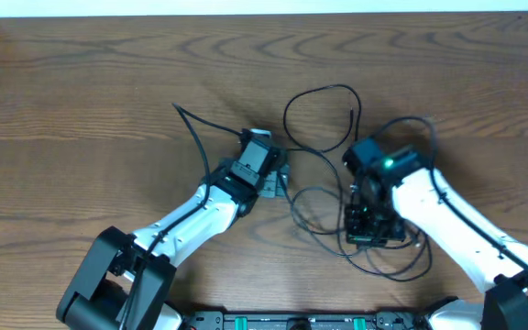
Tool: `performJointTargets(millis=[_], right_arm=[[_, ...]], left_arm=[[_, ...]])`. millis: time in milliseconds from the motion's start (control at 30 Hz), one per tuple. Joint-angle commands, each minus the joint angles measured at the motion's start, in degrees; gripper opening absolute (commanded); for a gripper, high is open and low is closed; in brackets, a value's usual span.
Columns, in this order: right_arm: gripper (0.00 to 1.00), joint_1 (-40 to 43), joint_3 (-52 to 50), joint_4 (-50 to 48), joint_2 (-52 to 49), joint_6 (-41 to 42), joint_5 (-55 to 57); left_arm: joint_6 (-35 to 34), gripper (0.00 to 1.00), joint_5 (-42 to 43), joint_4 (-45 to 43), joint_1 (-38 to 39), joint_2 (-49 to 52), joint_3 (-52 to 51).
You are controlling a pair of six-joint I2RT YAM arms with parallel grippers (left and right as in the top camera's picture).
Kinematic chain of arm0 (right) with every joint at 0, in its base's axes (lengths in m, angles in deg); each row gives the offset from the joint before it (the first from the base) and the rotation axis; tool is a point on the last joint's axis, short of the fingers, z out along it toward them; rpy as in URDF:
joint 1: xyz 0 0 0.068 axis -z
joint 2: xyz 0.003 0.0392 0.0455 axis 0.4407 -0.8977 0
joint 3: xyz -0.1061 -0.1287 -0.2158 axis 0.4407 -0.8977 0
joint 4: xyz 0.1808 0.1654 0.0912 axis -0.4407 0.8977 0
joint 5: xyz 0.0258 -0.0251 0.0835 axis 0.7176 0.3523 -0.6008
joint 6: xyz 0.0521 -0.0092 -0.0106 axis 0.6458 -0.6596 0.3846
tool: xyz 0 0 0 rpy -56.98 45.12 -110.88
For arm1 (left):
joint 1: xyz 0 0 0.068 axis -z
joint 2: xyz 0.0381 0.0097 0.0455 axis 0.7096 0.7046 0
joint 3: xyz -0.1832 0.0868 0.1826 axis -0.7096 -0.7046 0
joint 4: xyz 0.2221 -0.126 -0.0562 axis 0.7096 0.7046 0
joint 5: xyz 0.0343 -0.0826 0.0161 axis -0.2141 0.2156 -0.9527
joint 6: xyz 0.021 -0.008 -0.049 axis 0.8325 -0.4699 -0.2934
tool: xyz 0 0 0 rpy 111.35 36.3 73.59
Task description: Untangle cables
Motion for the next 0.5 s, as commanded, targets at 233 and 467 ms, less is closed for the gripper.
performJointTargets(millis=[233, 467], right_arm=[[0.02, -7.30, -14.38, -22.69, 0.09, 1.68, -1.20], [0.37, -13.97, -14.93, -26.05, 0.07, 1.73, 8.31]], left_arm=[[0.85, 0.98, -3.69, 2.40, -1.62, -0.35, 0.48], [0.85, 0.98, -3.72, 2.56, -1.62, -0.35, 0.48]])
